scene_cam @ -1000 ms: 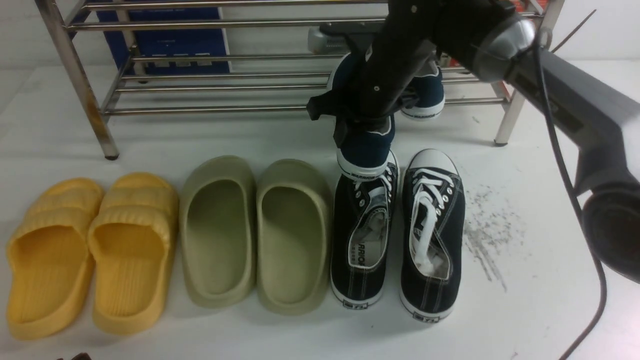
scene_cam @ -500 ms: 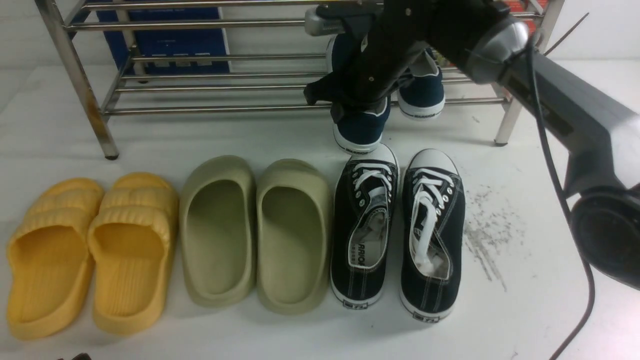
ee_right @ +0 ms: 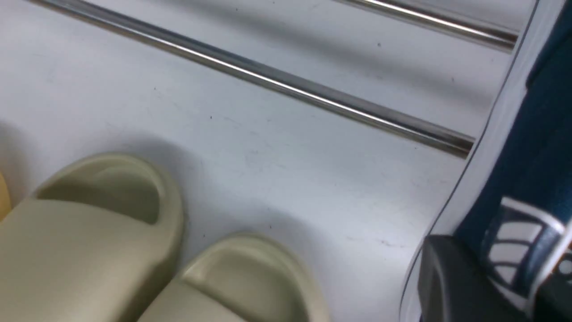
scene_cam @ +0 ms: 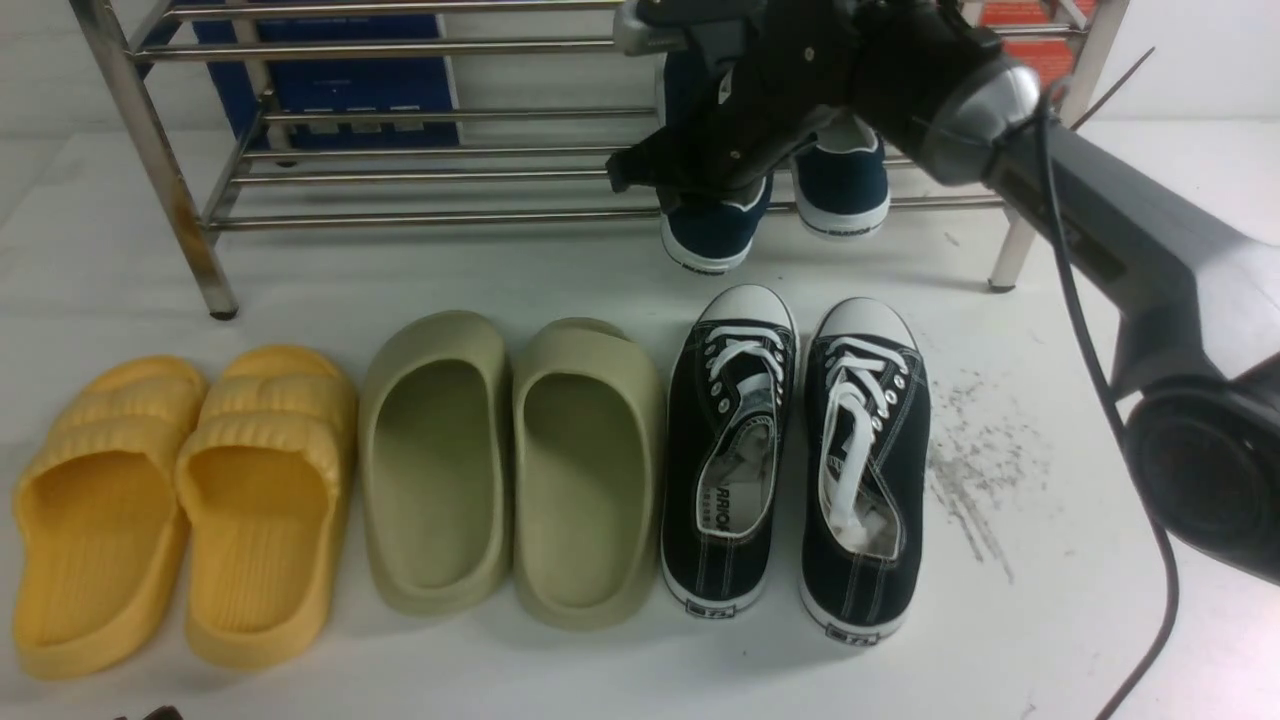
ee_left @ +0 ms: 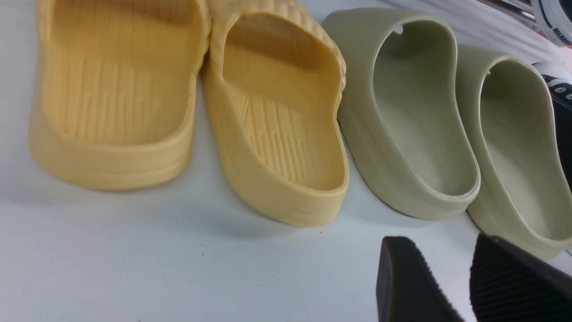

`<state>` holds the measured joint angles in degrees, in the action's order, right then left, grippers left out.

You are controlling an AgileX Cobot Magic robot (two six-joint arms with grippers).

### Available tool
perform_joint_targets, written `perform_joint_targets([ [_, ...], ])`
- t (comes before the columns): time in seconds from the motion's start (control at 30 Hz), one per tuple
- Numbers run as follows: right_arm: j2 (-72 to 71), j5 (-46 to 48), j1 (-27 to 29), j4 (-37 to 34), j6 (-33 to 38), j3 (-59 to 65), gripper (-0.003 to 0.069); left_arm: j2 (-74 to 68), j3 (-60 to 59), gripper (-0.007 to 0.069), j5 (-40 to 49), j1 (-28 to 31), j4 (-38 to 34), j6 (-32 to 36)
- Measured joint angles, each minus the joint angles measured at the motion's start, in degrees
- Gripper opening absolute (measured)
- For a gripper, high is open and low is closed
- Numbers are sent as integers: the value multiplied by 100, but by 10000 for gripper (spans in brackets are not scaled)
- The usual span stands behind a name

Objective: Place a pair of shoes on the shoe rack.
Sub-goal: Use the right arm to put a shoe into the shoe rack

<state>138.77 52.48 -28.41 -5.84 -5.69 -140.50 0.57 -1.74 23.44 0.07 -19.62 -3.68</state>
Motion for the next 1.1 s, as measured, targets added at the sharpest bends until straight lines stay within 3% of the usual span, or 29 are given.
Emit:
perform_joint_targets([
  [0.6, 178, -414, 43, 343, 0, 0, 80, 0, 0, 239, 0, 0, 0, 0],
  [0.87, 178, -631, 43, 440, 5, -4, 190, 0, 0, 239, 0, 0, 0, 0],
  [1.1, 64, -542, 43, 509, 25, -26, 332, 0, 0, 239, 0, 0, 0, 0],
])
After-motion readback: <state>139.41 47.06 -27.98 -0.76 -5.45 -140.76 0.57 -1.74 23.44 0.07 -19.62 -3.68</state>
